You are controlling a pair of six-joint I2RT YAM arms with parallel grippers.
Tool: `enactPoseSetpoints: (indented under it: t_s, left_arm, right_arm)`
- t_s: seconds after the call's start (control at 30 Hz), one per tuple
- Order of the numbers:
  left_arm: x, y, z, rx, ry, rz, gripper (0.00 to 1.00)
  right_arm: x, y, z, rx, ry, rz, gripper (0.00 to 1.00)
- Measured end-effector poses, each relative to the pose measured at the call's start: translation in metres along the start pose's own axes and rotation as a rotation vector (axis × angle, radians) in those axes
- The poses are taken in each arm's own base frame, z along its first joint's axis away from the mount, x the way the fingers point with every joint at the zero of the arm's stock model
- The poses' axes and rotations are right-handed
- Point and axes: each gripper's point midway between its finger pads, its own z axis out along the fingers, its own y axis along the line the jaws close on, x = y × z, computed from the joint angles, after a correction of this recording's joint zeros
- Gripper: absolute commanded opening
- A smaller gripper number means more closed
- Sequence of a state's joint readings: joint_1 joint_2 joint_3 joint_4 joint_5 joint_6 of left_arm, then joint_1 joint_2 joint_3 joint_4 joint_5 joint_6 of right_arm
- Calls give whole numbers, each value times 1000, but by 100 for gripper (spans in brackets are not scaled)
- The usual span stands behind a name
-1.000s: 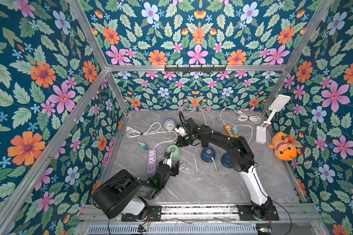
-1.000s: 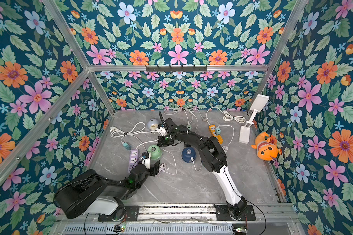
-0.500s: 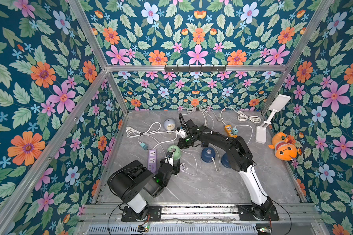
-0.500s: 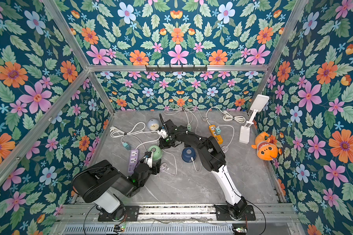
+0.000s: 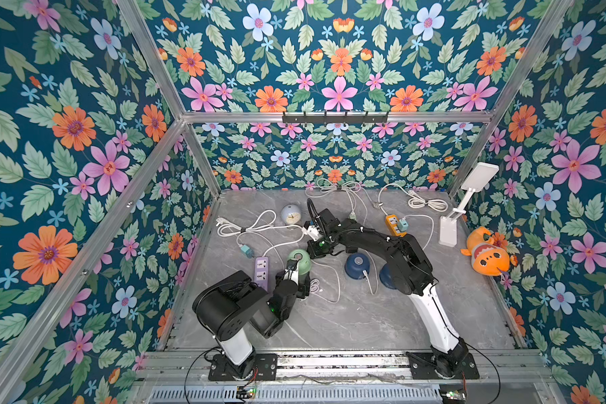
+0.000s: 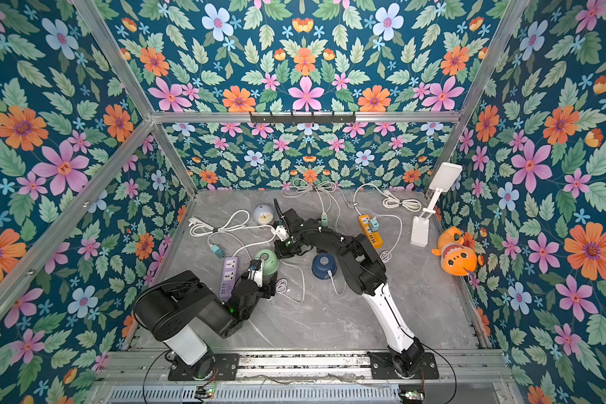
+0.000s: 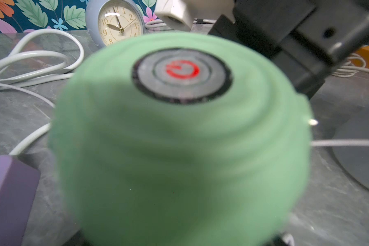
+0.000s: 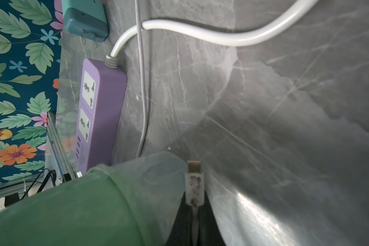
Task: Charge the cordless meat grinders
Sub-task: Pick up the cordless meat grinder at the center of the board.
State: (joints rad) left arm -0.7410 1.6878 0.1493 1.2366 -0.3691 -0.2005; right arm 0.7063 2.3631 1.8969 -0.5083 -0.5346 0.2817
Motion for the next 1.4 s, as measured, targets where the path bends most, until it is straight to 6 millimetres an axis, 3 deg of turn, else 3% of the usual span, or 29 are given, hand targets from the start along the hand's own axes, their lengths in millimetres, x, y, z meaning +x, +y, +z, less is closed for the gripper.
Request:
enactPoseSetpoints:
  t_s: [0.1,0.13,0.5,0.87,1.4]
  left_arm:
    - [0,1,-3,4,-5,-2,86]
    - [1,2,-4,4,-7,-3,100]
    - [-3,0,-5,18,-43,-2,100]
    - [-5,0,1,1,-68,-9,94]
    - [-10,-4,3,15,-73,11,77]
  right_arm:
    - [2,1,0,-6,7,4,0]
    - [2,2,1,-11,10,5,0]
    - [11,5,4,-53,51,23,0]
    - [17,5,7,-67,81,30,0]
    - [26,1,6,-55,102,32,0]
